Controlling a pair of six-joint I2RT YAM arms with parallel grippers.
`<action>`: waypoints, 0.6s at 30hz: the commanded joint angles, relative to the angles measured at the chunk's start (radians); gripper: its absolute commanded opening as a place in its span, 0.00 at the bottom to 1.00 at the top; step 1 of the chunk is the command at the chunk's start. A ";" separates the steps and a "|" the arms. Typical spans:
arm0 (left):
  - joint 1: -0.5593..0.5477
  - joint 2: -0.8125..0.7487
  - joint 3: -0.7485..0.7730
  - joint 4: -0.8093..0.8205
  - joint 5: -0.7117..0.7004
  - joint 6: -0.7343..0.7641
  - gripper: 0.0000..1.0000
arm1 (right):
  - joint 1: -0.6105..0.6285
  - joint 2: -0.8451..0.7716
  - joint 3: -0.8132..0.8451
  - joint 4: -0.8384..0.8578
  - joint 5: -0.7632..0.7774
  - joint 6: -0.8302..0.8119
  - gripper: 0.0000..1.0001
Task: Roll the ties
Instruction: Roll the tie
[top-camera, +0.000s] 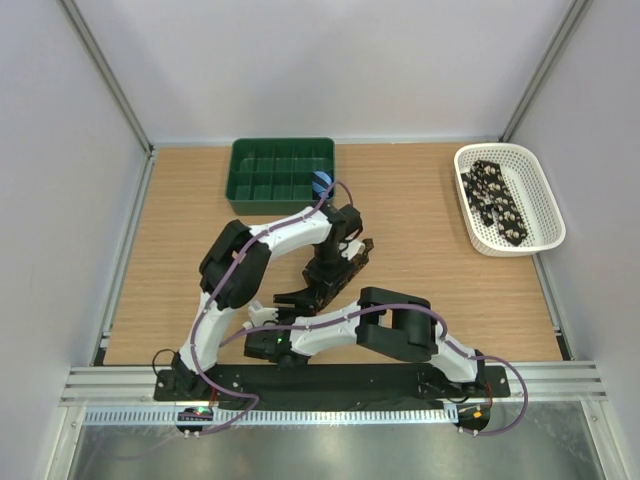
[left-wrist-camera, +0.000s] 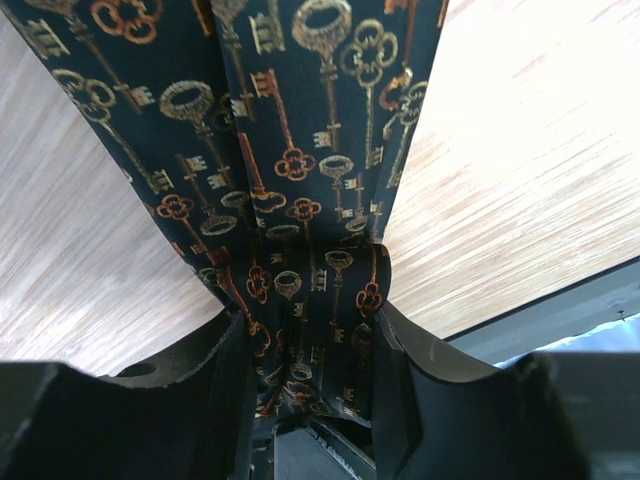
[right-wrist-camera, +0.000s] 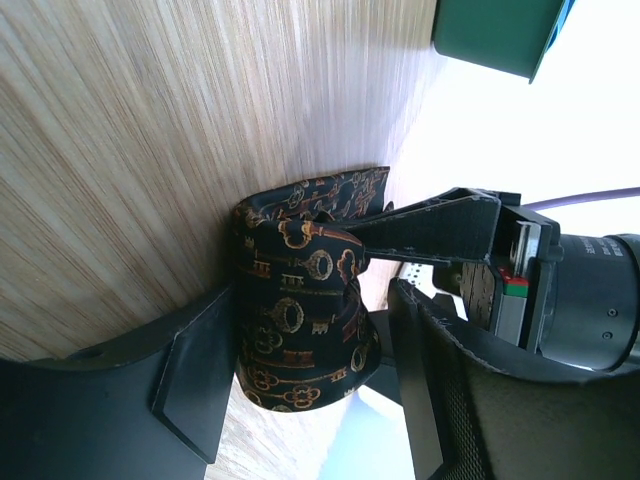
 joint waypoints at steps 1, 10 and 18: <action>-0.022 0.024 0.001 -0.127 -0.017 0.034 0.31 | -0.014 0.012 -0.025 0.001 -0.082 0.053 0.66; -0.042 0.024 -0.008 -0.186 0.028 0.057 0.31 | -0.026 0.024 -0.027 -0.011 -0.066 0.042 0.63; -0.042 0.016 0.015 -0.160 0.037 0.017 0.33 | -0.033 0.065 0.036 -0.121 -0.045 0.123 0.63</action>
